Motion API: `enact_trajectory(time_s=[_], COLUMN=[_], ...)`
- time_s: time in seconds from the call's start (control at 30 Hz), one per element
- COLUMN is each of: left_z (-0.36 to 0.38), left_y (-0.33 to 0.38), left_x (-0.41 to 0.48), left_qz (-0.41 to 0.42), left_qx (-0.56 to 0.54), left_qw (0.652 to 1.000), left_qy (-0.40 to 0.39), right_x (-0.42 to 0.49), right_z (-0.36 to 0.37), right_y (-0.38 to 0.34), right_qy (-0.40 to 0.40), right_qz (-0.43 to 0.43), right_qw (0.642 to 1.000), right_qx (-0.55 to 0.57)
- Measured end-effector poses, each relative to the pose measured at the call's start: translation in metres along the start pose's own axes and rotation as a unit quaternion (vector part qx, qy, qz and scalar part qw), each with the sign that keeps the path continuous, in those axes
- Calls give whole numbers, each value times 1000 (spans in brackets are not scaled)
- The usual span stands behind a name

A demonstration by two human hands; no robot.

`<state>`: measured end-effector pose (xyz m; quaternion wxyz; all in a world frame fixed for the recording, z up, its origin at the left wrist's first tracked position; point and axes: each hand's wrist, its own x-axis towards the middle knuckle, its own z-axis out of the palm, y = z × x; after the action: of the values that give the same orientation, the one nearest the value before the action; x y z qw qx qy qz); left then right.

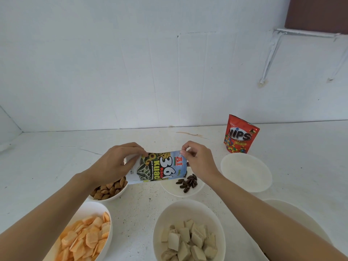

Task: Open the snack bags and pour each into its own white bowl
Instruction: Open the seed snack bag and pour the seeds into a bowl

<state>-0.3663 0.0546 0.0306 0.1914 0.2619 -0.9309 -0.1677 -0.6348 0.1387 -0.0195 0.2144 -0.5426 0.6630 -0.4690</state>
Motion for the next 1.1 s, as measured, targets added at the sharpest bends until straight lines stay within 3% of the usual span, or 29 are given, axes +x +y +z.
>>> enact_trajectory(time_s=[0.17, 0.3, 0.73, 1.1], left_z=[3, 4, 11, 6], left_y=[0, 2, 16, 21], left_x=[-3, -2, 20, 25], left_qz=[-43, -50, -30, -56], left_qx=[-87, -67, -9, -33], left_qw=[995, 994, 996, 989], left_qy=[24, 65, 80, 133], right_x=[1, 1, -3, 0], right_z=[1, -1, 1, -6], right_y=[-1, -1, 23, 12], right_qy=[16, 14, -43, -9], right_qz=[3, 7, 58, 35], right_qw=[1000, 1000, 997, 999], right_qx=[-1, -3, -8, 19])
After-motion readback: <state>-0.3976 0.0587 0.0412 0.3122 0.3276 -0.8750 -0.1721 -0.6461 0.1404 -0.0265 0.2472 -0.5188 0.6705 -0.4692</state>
